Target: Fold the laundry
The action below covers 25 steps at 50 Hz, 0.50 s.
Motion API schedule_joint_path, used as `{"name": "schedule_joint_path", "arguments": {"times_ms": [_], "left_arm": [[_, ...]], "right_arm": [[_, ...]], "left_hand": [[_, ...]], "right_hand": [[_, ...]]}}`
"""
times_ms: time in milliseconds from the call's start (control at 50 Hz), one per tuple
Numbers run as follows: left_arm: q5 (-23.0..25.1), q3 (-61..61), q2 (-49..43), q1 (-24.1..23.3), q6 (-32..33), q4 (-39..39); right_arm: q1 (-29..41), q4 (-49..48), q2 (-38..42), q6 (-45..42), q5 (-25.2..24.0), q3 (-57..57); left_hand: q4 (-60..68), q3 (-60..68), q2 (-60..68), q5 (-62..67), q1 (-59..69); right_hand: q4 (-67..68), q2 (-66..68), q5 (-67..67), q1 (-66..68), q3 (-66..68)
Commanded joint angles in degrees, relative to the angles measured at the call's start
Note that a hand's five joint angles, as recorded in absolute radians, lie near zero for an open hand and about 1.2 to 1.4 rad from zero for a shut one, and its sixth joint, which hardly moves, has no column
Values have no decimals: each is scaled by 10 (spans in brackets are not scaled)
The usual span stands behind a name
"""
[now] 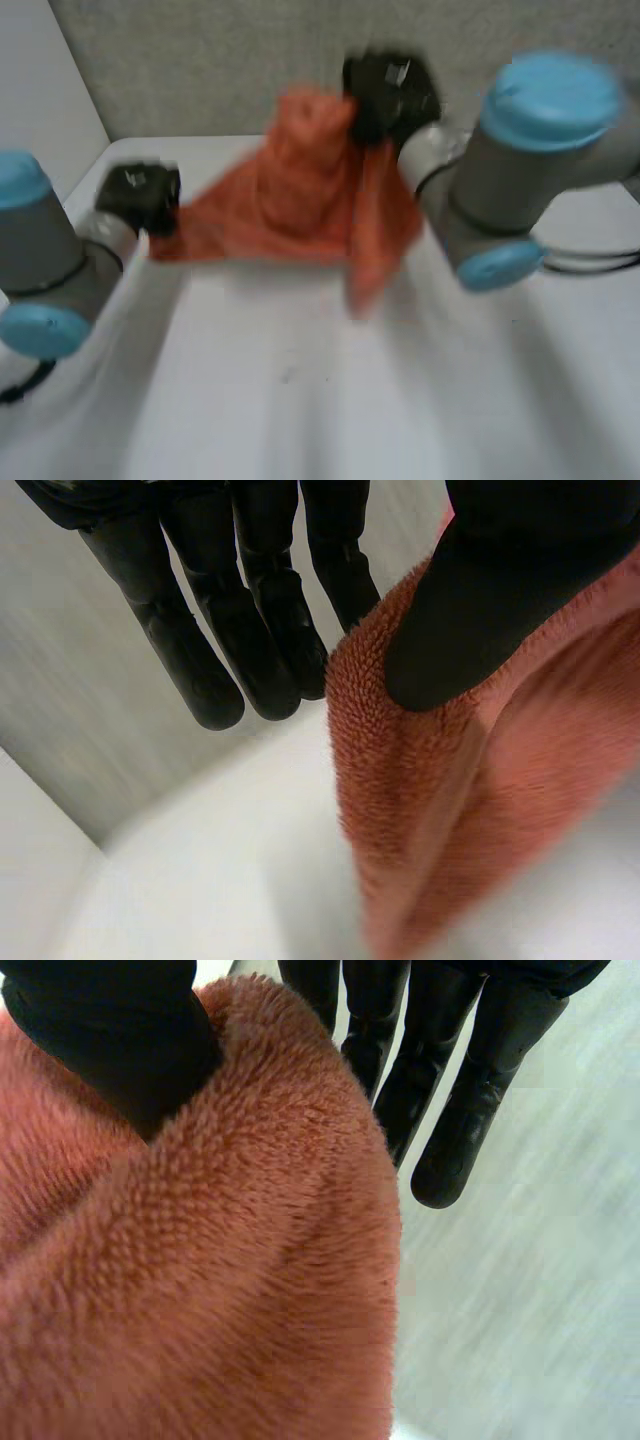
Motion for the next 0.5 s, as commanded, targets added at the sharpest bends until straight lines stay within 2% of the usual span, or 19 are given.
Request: {"name": "schedule_joint_path", "arguments": {"times_ms": [20, 80, 120, 200, 240, 320, 400, 500], "left_arm": [[-22, 53, 90, -11, -62, 33], [-21, 37, 111, -13, -79, 30], [-18, -32, 158, -19, -101, 19], [-14, -129, 199, -28, -103, 15], [-14, -216, 213, -38, -103, 14], [-14, -300, 209, -51, -102, 4], [-14, -332, 203, -59, -102, -18], [-14, -345, 227, -75, -101, -126]], "right_arm": [[-33, -56, -81, -56, -5, 15], [-33, -21, -86, -67, -15, 34], [-33, 21, -88, -81, -36, 63], [-31, 93, -88, -112, -83, 124], [-30, 131, -88, -140, -108, 165], [-28, 184, -86, -203, -119, 226], [-28, 231, -83, -254, -116, 253], [-34, 308, -89, -290, -116, 262]], "left_hand": [[118, 123, 117, 157, 154], [118, 123, 117, 157, 154], [118, 123, 117, 157, 154], [118, 123, 117, 157, 154], [118, 123, 117, 157, 154], [118, 123, 117, 157, 154], [118, 123, 117, 157, 154], [118, 123, 117, 157, 154]], "right_hand": [[120, 134, 171, 274, 132], [120, 134, 171, 274, 132], [120, 134, 171, 274, 132], [120, 134, 171, 274, 132], [120, 134, 171, 274, 132], [120, 134, 171, 274, 132], [120, 134, 171, 274, 132], [120, 134, 171, 274, 132]]}}
